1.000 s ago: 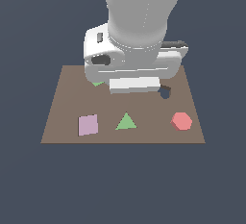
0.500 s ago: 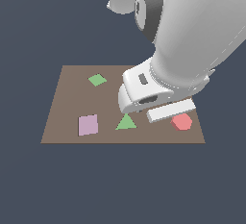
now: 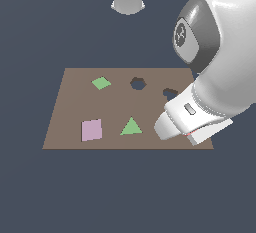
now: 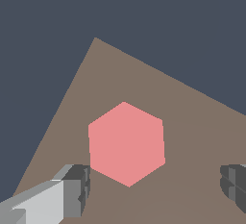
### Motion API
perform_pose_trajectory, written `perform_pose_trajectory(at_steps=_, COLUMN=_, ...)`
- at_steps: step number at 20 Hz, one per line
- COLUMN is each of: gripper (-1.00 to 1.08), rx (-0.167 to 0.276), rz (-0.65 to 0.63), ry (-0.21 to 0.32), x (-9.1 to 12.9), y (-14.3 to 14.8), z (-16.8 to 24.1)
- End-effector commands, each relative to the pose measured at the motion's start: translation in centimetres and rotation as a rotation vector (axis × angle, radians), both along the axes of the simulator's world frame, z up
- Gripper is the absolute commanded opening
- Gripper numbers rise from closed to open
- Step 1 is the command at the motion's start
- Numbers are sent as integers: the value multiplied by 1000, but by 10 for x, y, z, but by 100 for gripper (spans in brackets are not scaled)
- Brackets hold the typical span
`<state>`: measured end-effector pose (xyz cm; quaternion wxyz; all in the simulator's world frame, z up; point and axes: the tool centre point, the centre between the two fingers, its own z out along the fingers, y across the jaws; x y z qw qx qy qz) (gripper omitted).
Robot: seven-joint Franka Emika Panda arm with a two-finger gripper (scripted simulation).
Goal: Insert a designated object into the corresponding slot on a board.
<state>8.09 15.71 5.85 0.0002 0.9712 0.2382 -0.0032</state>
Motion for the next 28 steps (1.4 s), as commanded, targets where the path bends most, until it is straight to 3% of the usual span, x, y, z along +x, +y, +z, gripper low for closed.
perform_pose_trajectory(at_steps=1, gripper=100, rx=1, rz=30, ry=-3, x=4, y=11, z=-4)
perform_pose_trajectory(at_steps=7, gripper=100, rx=2, rz=65, ry=-6, x=7, y=24, z=-9)
perform_pose_trajectory(at_steps=23, gripper=100, rx=2, rz=64, ry=-6, x=6, y=23, z=-29)
perform_pose_trajectory(at_steps=24, gripper=-100, rx=2, rz=64, ry=-6, x=6, y=23, z=-29)
perform_pose_trajectory(at_steps=28, gripper=-100, rx=2, rz=64, ry=-6, x=6, y=23, z=-29)
